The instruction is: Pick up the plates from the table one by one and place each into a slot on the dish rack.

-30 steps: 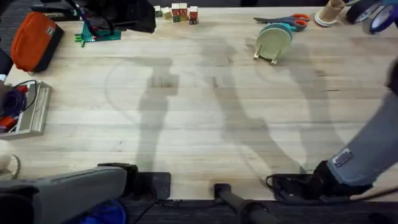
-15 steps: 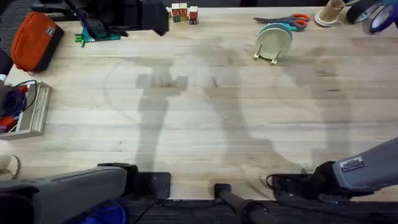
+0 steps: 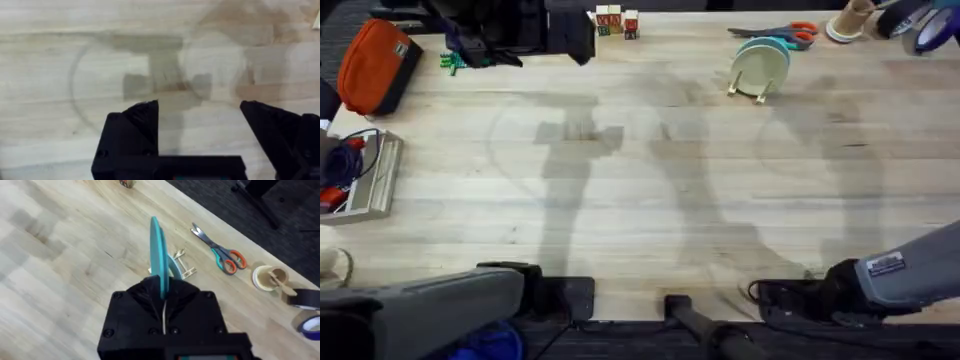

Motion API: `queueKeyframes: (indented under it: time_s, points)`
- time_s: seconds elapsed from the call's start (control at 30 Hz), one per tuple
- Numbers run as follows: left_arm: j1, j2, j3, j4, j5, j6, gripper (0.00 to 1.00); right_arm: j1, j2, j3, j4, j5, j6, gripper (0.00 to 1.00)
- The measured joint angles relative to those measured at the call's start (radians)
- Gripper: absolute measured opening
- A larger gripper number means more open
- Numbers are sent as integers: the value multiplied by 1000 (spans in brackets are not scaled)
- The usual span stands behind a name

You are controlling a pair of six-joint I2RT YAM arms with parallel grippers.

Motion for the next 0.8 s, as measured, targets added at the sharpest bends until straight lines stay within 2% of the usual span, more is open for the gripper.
queueKeyframes:
  time_s: [0.23,0.53,0.73,0.8]
  points:
    - [0,0,0,-132,0,0,994,-2,0,0,33,1,-40,31]
    - [0,0,0,-390,0,2,994,-2,0,0,18,3,-282,31]
    - [0,0,0,-543,0,2,994,-2,0,0,16,8,-342,31]
    - [0,-1,0,-548,0,3,995,-2,0,0,16,10,-350,31]
